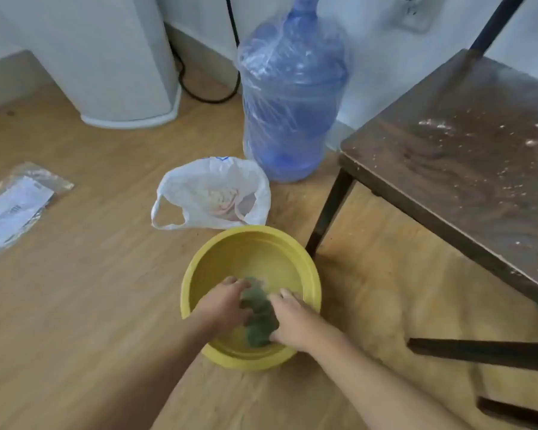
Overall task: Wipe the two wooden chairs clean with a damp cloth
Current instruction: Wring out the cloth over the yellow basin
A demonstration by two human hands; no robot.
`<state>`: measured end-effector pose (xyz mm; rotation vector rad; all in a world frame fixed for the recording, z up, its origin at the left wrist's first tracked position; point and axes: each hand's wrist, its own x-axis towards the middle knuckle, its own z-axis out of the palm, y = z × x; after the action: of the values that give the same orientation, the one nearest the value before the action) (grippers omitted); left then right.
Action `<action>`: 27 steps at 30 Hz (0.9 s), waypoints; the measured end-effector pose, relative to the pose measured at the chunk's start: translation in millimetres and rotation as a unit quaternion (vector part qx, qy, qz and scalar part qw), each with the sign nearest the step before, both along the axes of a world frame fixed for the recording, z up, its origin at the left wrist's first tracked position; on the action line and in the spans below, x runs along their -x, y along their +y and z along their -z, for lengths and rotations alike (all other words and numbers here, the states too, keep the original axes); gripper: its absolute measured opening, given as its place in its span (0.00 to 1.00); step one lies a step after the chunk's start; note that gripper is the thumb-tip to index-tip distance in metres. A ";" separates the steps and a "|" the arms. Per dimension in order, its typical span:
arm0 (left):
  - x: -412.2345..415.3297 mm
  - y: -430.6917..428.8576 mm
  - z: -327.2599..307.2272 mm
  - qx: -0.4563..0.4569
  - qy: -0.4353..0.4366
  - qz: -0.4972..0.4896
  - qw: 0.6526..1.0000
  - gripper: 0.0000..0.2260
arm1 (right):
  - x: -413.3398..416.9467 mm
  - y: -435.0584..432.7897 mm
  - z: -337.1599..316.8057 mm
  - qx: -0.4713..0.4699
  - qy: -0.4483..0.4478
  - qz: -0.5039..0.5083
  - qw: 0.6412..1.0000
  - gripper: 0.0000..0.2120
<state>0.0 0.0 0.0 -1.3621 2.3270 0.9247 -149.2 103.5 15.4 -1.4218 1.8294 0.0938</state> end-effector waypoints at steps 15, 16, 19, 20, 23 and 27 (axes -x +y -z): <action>7.4 -20.6 39.6 -0.162 0.213 -0.271 0.925 0.08 | -34.5 -47.4 66.4 0.092 -0.075 0.235 0.965 0.21; 5.0 -23.3 33.8 -0.204 0.246 -0.308 0.896 0.08 | -32.0 -49.7 64.8 0.069 -0.122 0.286 0.948 0.20; 1.1 -24.8 13.2 -0.344 0.341 -0.378 0.789 0.09 | -28.6 -53.2 56.6 0.018 -0.267 0.433 0.861 0.18; 0.0 -23.0 8.8 -0.374 0.366 -0.389 0.758 0.09 | -28.3 -54.3 52.4 0.018 -0.325 0.482 0.813 0.17; -0.9 -16.0 6.1 -0.371 0.376 -0.378 0.760 0.07 | -27.0 -59.4 38.0 0.027 -0.490 0.593 0.639 0.19; -4.1 -6.8 9.9 -0.133 0.290 -0.250 0.914 0.05 | -22.9 -50.7 25.4 0.041 -0.600 0.629 0.493 0.34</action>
<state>4.1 -6.8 -9.9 -1.7776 2.1096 1.9558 -126.3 52.7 -9.9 0.3176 1.0792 -1.3741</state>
